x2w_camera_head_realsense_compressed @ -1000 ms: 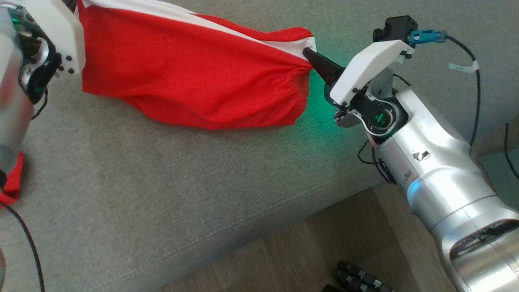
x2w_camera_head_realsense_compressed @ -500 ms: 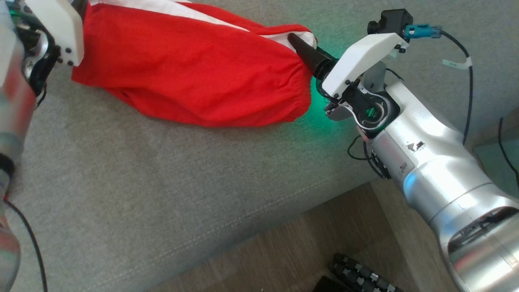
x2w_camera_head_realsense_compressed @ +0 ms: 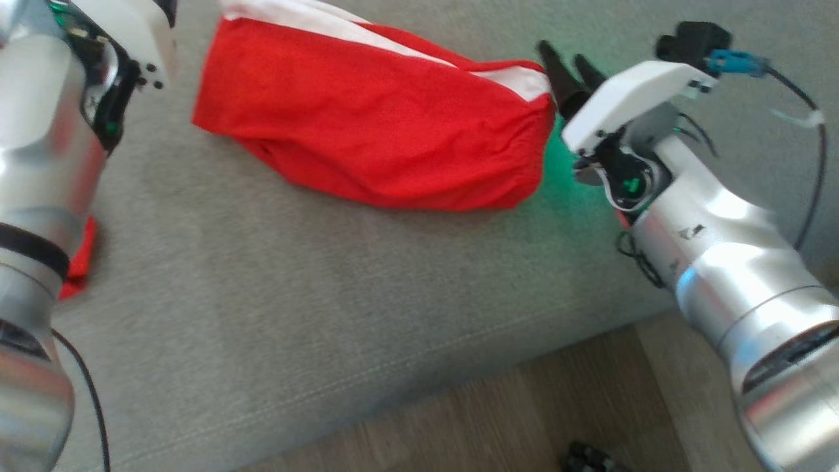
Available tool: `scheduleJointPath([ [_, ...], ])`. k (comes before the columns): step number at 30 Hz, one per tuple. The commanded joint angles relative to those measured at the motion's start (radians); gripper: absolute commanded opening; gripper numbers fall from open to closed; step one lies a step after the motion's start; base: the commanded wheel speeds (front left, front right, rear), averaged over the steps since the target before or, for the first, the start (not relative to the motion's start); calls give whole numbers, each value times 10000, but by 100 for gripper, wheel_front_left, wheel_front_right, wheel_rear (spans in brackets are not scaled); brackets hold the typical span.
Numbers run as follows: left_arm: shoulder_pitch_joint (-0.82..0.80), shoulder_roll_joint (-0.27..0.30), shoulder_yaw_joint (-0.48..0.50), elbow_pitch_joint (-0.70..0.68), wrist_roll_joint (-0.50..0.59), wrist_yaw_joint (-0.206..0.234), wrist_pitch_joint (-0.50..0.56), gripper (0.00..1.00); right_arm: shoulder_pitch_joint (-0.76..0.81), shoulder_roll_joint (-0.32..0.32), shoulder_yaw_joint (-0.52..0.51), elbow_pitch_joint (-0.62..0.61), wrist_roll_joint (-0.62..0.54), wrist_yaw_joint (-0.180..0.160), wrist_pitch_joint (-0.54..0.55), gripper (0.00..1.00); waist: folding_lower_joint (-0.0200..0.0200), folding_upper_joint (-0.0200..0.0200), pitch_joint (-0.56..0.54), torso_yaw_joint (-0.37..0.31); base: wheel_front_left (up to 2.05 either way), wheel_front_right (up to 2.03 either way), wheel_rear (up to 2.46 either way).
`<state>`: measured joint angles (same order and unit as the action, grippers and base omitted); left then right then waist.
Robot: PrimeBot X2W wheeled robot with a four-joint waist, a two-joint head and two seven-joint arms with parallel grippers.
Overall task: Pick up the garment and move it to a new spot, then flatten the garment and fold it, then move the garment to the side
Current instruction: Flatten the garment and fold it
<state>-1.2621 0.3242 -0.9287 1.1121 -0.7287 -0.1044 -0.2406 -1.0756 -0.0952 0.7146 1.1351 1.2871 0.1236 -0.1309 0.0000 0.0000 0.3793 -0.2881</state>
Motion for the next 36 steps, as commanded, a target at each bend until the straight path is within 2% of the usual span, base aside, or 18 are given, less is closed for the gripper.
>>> scheduleJointPath([
  [1, -200, 277, 315, -265, -105, 49, -119, 100, -105, -42, 77, -162, -171, 71, -244, 100, 0, 0, -455, 431, 0, 0, 0],
  [5, 316, 228, 696, -752, -320, 151, -197, 100, 83, -378, 349, -473, -700, 71, -834, 100, 0, 0, -973, 870, 0, 0, 0],
  [11, 1571, 273, 1473, -2276, -282, 606, -208, 100, 681, -948, 426, -1020, -1670, 71, -1284, 100, 0, 0, -1748, 1483, 0, 0, 0],
  [14, 2689, 316, 2065, -3398, -198, 996, -209, 100, 1179, -1368, -475, -1825, -2643, 71, -1302, 100, 0, 0, -2186, 1804, 0, 0, 0],
  [18, 4456, 303, 2806, -5031, 145, 1516, -210, 100, 2694, -1583, -2329, -3446, -4648, 71, -1306, 100, 0, 0, -2752, 2246, 0, 0, 0],
  [21, 5867, 247, 3419, -6236, 501, 1937, -211, 100, 4264, -1265, -3793, -4971, -6309, 71, -1307, 100, 0, 0, -3114, 2503, 0, 0, 0],
  [25, 7678, 27, 4299, -7774, 1114, 2346, -211, 100, 6309, -492, -5253, -6853, -8225, 71, -1307, 100, 0, 0, -3469, 2796, 0, 0, 0],
  [31, 9943, -595, 5521, -9272, 1996, 2311, -211, 100, 8394, 263, -6603, -8893, -9899, 71, -1308, 100, 0, 0, -3626, 3158, 0, 0, 0],
  [36, 11311, -1209, 6271, -9797, 3005, 1959, -212, 100, 9381, 431, -6973, -9364, -10572, 71, -1308, 100, 0, 0, -3603, 3295, 0, 0, 0],
])
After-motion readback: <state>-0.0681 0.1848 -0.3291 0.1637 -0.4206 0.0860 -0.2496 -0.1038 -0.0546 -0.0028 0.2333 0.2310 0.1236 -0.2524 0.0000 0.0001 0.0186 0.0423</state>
